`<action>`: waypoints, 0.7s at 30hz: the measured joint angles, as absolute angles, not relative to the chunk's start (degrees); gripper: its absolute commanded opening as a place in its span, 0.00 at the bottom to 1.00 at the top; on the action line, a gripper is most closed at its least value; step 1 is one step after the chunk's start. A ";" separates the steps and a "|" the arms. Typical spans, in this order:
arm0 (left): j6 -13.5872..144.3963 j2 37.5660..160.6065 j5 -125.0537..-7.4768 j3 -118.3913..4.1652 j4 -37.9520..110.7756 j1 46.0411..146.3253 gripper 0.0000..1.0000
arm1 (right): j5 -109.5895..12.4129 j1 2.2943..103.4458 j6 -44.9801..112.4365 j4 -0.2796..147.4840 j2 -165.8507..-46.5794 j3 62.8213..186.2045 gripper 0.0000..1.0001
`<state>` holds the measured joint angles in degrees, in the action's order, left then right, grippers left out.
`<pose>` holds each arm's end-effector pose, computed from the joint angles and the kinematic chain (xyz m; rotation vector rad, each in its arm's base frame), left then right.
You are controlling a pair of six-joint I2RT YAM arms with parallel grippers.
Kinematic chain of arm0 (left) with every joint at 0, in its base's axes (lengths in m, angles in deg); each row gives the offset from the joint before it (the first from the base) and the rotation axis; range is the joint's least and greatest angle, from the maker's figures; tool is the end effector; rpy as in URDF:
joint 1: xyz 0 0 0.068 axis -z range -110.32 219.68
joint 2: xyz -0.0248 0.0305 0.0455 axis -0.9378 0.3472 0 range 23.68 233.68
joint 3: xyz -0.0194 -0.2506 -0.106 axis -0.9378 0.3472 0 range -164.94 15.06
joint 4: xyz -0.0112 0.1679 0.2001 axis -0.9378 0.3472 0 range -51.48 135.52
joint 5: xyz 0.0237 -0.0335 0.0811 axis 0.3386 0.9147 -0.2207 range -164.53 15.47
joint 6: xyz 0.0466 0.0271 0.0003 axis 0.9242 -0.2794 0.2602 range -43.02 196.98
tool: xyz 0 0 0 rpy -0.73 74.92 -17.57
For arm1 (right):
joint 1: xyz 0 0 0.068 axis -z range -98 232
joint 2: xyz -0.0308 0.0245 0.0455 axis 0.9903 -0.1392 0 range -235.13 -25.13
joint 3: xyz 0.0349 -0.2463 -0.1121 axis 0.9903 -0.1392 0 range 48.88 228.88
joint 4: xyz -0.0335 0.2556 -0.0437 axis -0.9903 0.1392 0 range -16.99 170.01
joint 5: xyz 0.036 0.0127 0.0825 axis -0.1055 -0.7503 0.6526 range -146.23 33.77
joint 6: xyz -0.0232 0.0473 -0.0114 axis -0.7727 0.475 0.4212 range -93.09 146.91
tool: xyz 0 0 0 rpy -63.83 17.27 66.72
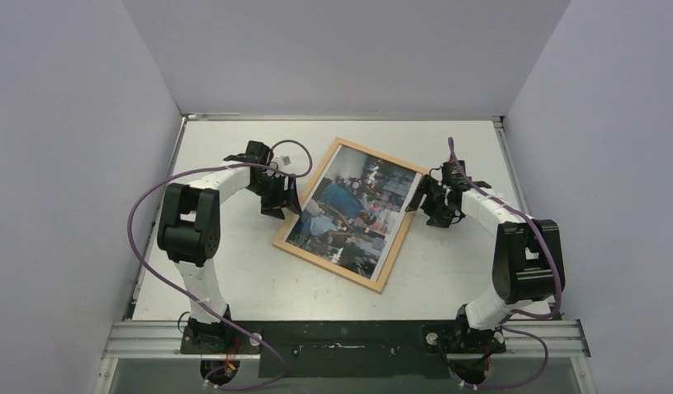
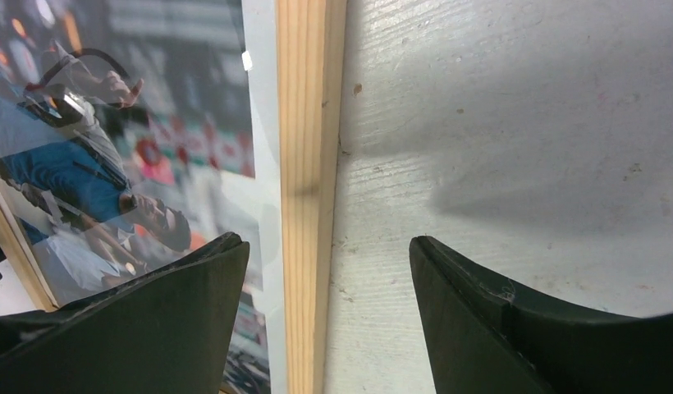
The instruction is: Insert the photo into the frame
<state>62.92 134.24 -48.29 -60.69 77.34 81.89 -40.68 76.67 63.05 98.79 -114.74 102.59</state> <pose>0.3661 -0.0953 0.1684 0.0498 2.8779 -0.7467 0.3011 0.0376 0.1872 0.6309 2.6417 0.5890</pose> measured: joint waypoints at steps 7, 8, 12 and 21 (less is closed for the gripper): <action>62.57 133.87 -46.45 -56.36 75.33 81.63 0.34 | -39.98 75.14 64.06 98.55 -120.20 104.41 0.63; 62.35 133.57 -46.30 -55.25 75.03 81.56 0.32 | -39.78 75.06 64.28 98.55 -120.75 104.76 0.62; 61.04 131.03 -45.45 -50.83 73.89 81.61 0.29 | -38.97 74.55 65.13 97.87 -123.02 106.70 0.58; 57.74 124.23 -43.63 -41.59 70.98 83.86 0.25 | -39.30 73.00 63.12 96.60 -131.00 116.41 0.57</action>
